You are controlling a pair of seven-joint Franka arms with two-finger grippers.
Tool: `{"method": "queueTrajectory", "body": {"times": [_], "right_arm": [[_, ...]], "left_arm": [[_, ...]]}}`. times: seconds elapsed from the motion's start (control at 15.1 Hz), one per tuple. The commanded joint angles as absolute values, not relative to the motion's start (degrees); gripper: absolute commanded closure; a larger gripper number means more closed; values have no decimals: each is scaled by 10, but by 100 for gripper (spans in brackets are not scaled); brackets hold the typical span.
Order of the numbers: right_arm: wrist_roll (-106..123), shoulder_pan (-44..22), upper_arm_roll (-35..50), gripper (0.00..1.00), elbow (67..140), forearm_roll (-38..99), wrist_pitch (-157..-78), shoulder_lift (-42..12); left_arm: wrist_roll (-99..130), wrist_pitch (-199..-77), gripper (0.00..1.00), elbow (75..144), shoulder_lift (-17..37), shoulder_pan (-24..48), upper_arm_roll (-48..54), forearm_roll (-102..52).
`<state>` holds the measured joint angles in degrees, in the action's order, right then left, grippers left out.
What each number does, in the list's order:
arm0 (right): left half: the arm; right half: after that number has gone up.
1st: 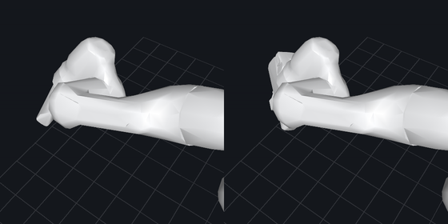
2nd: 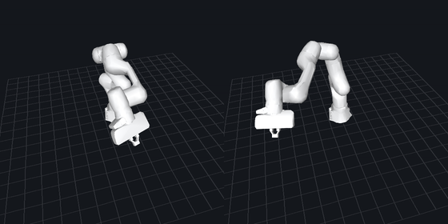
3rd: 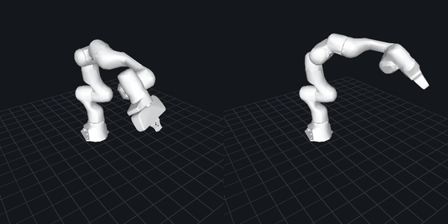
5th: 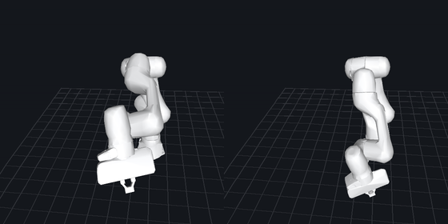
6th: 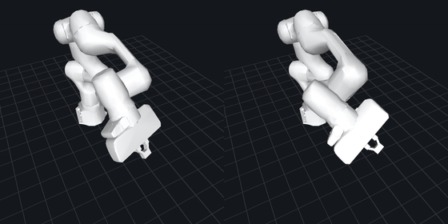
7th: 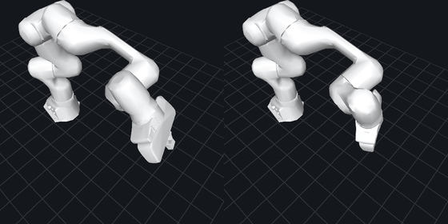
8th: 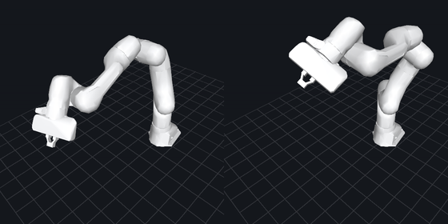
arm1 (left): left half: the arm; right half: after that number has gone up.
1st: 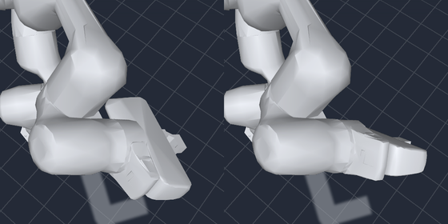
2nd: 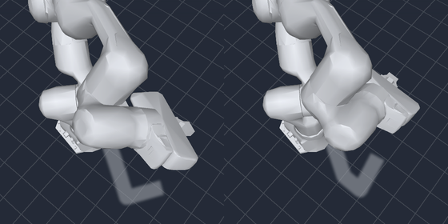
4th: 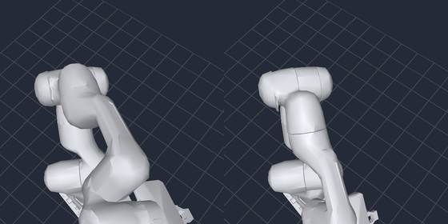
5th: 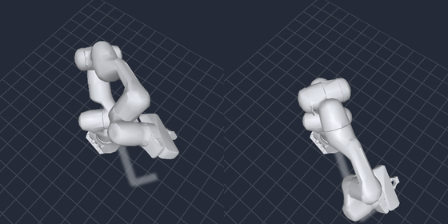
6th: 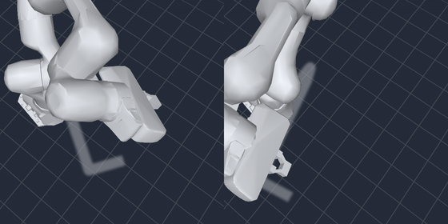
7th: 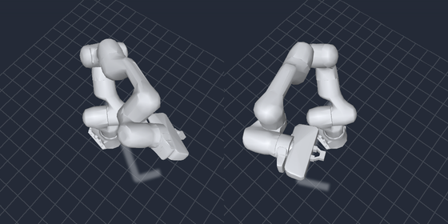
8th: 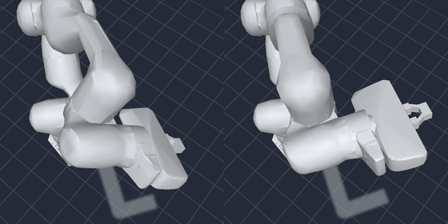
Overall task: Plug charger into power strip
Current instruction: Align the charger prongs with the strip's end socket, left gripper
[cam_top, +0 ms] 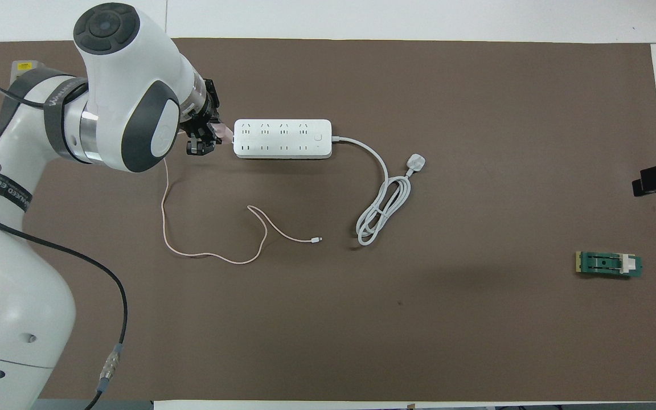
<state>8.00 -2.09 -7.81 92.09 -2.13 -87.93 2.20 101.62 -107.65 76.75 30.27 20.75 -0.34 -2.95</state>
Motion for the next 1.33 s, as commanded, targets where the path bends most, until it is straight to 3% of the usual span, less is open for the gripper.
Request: {"method": "queueTrajectory", "body": {"times": [0.0,0.33,1.26], "right_arm": [[107,-2,-61,0,914,-39,-896,13],[75,8,-60,0,911,-9,-892,11],[75,1,-59,0,920,-10,-867,20]], "left_arm": [[1046,-1025,100,660,376,224,-28,-12],[1065,-1036,100,664,396,240,-40,-11],[1118,-1104,100,750,367,252,-38,-17]]}}
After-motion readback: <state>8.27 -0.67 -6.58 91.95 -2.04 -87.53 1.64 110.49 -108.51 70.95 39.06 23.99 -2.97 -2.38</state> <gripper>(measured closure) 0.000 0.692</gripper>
